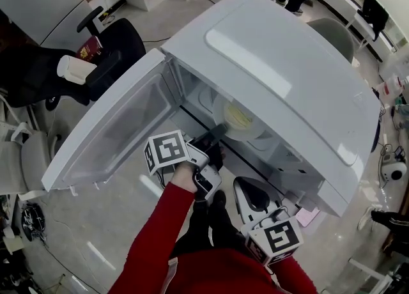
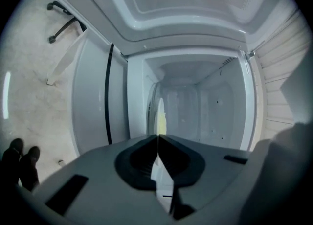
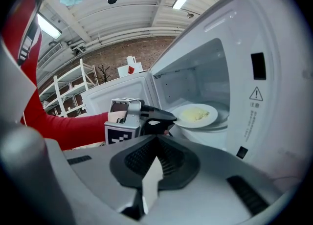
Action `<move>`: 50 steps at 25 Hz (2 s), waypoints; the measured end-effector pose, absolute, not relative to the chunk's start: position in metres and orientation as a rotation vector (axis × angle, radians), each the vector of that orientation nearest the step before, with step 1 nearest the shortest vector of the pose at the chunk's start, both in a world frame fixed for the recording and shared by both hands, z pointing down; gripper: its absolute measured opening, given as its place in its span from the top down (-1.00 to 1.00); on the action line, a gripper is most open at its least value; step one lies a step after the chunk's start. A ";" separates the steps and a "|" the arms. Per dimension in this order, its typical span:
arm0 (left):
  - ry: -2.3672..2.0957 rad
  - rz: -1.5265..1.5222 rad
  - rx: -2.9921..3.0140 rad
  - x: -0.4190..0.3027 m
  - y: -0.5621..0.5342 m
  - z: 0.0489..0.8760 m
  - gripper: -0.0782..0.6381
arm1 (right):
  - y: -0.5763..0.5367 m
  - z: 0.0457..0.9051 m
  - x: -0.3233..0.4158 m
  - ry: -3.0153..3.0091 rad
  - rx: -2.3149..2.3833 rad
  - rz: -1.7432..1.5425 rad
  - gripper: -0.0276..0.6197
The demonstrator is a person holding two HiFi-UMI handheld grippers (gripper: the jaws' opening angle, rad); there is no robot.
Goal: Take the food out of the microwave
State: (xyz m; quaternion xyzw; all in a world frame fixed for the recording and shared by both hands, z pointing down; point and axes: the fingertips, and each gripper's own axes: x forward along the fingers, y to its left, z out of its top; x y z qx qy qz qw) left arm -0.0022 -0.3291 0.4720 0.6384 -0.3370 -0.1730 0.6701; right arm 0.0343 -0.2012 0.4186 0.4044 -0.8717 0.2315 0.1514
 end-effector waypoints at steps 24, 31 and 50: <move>-0.747 -0.739 1.424 -0.051 -0.254 0.430 0.73 | -0.172 0.409 0.033 -2.562 0.993 0.630 0.89; -0.815 -0.824 1.400 -0.084 -0.211 0.414 0.73 | -0.163 0.407 0.020 -2.617 0.906 0.594 0.89; -0.942 -0.922 1.324 -0.133 -0.097 0.408 0.73 | -0.132 0.387 -0.032 -2.734 0.652 0.445 0.89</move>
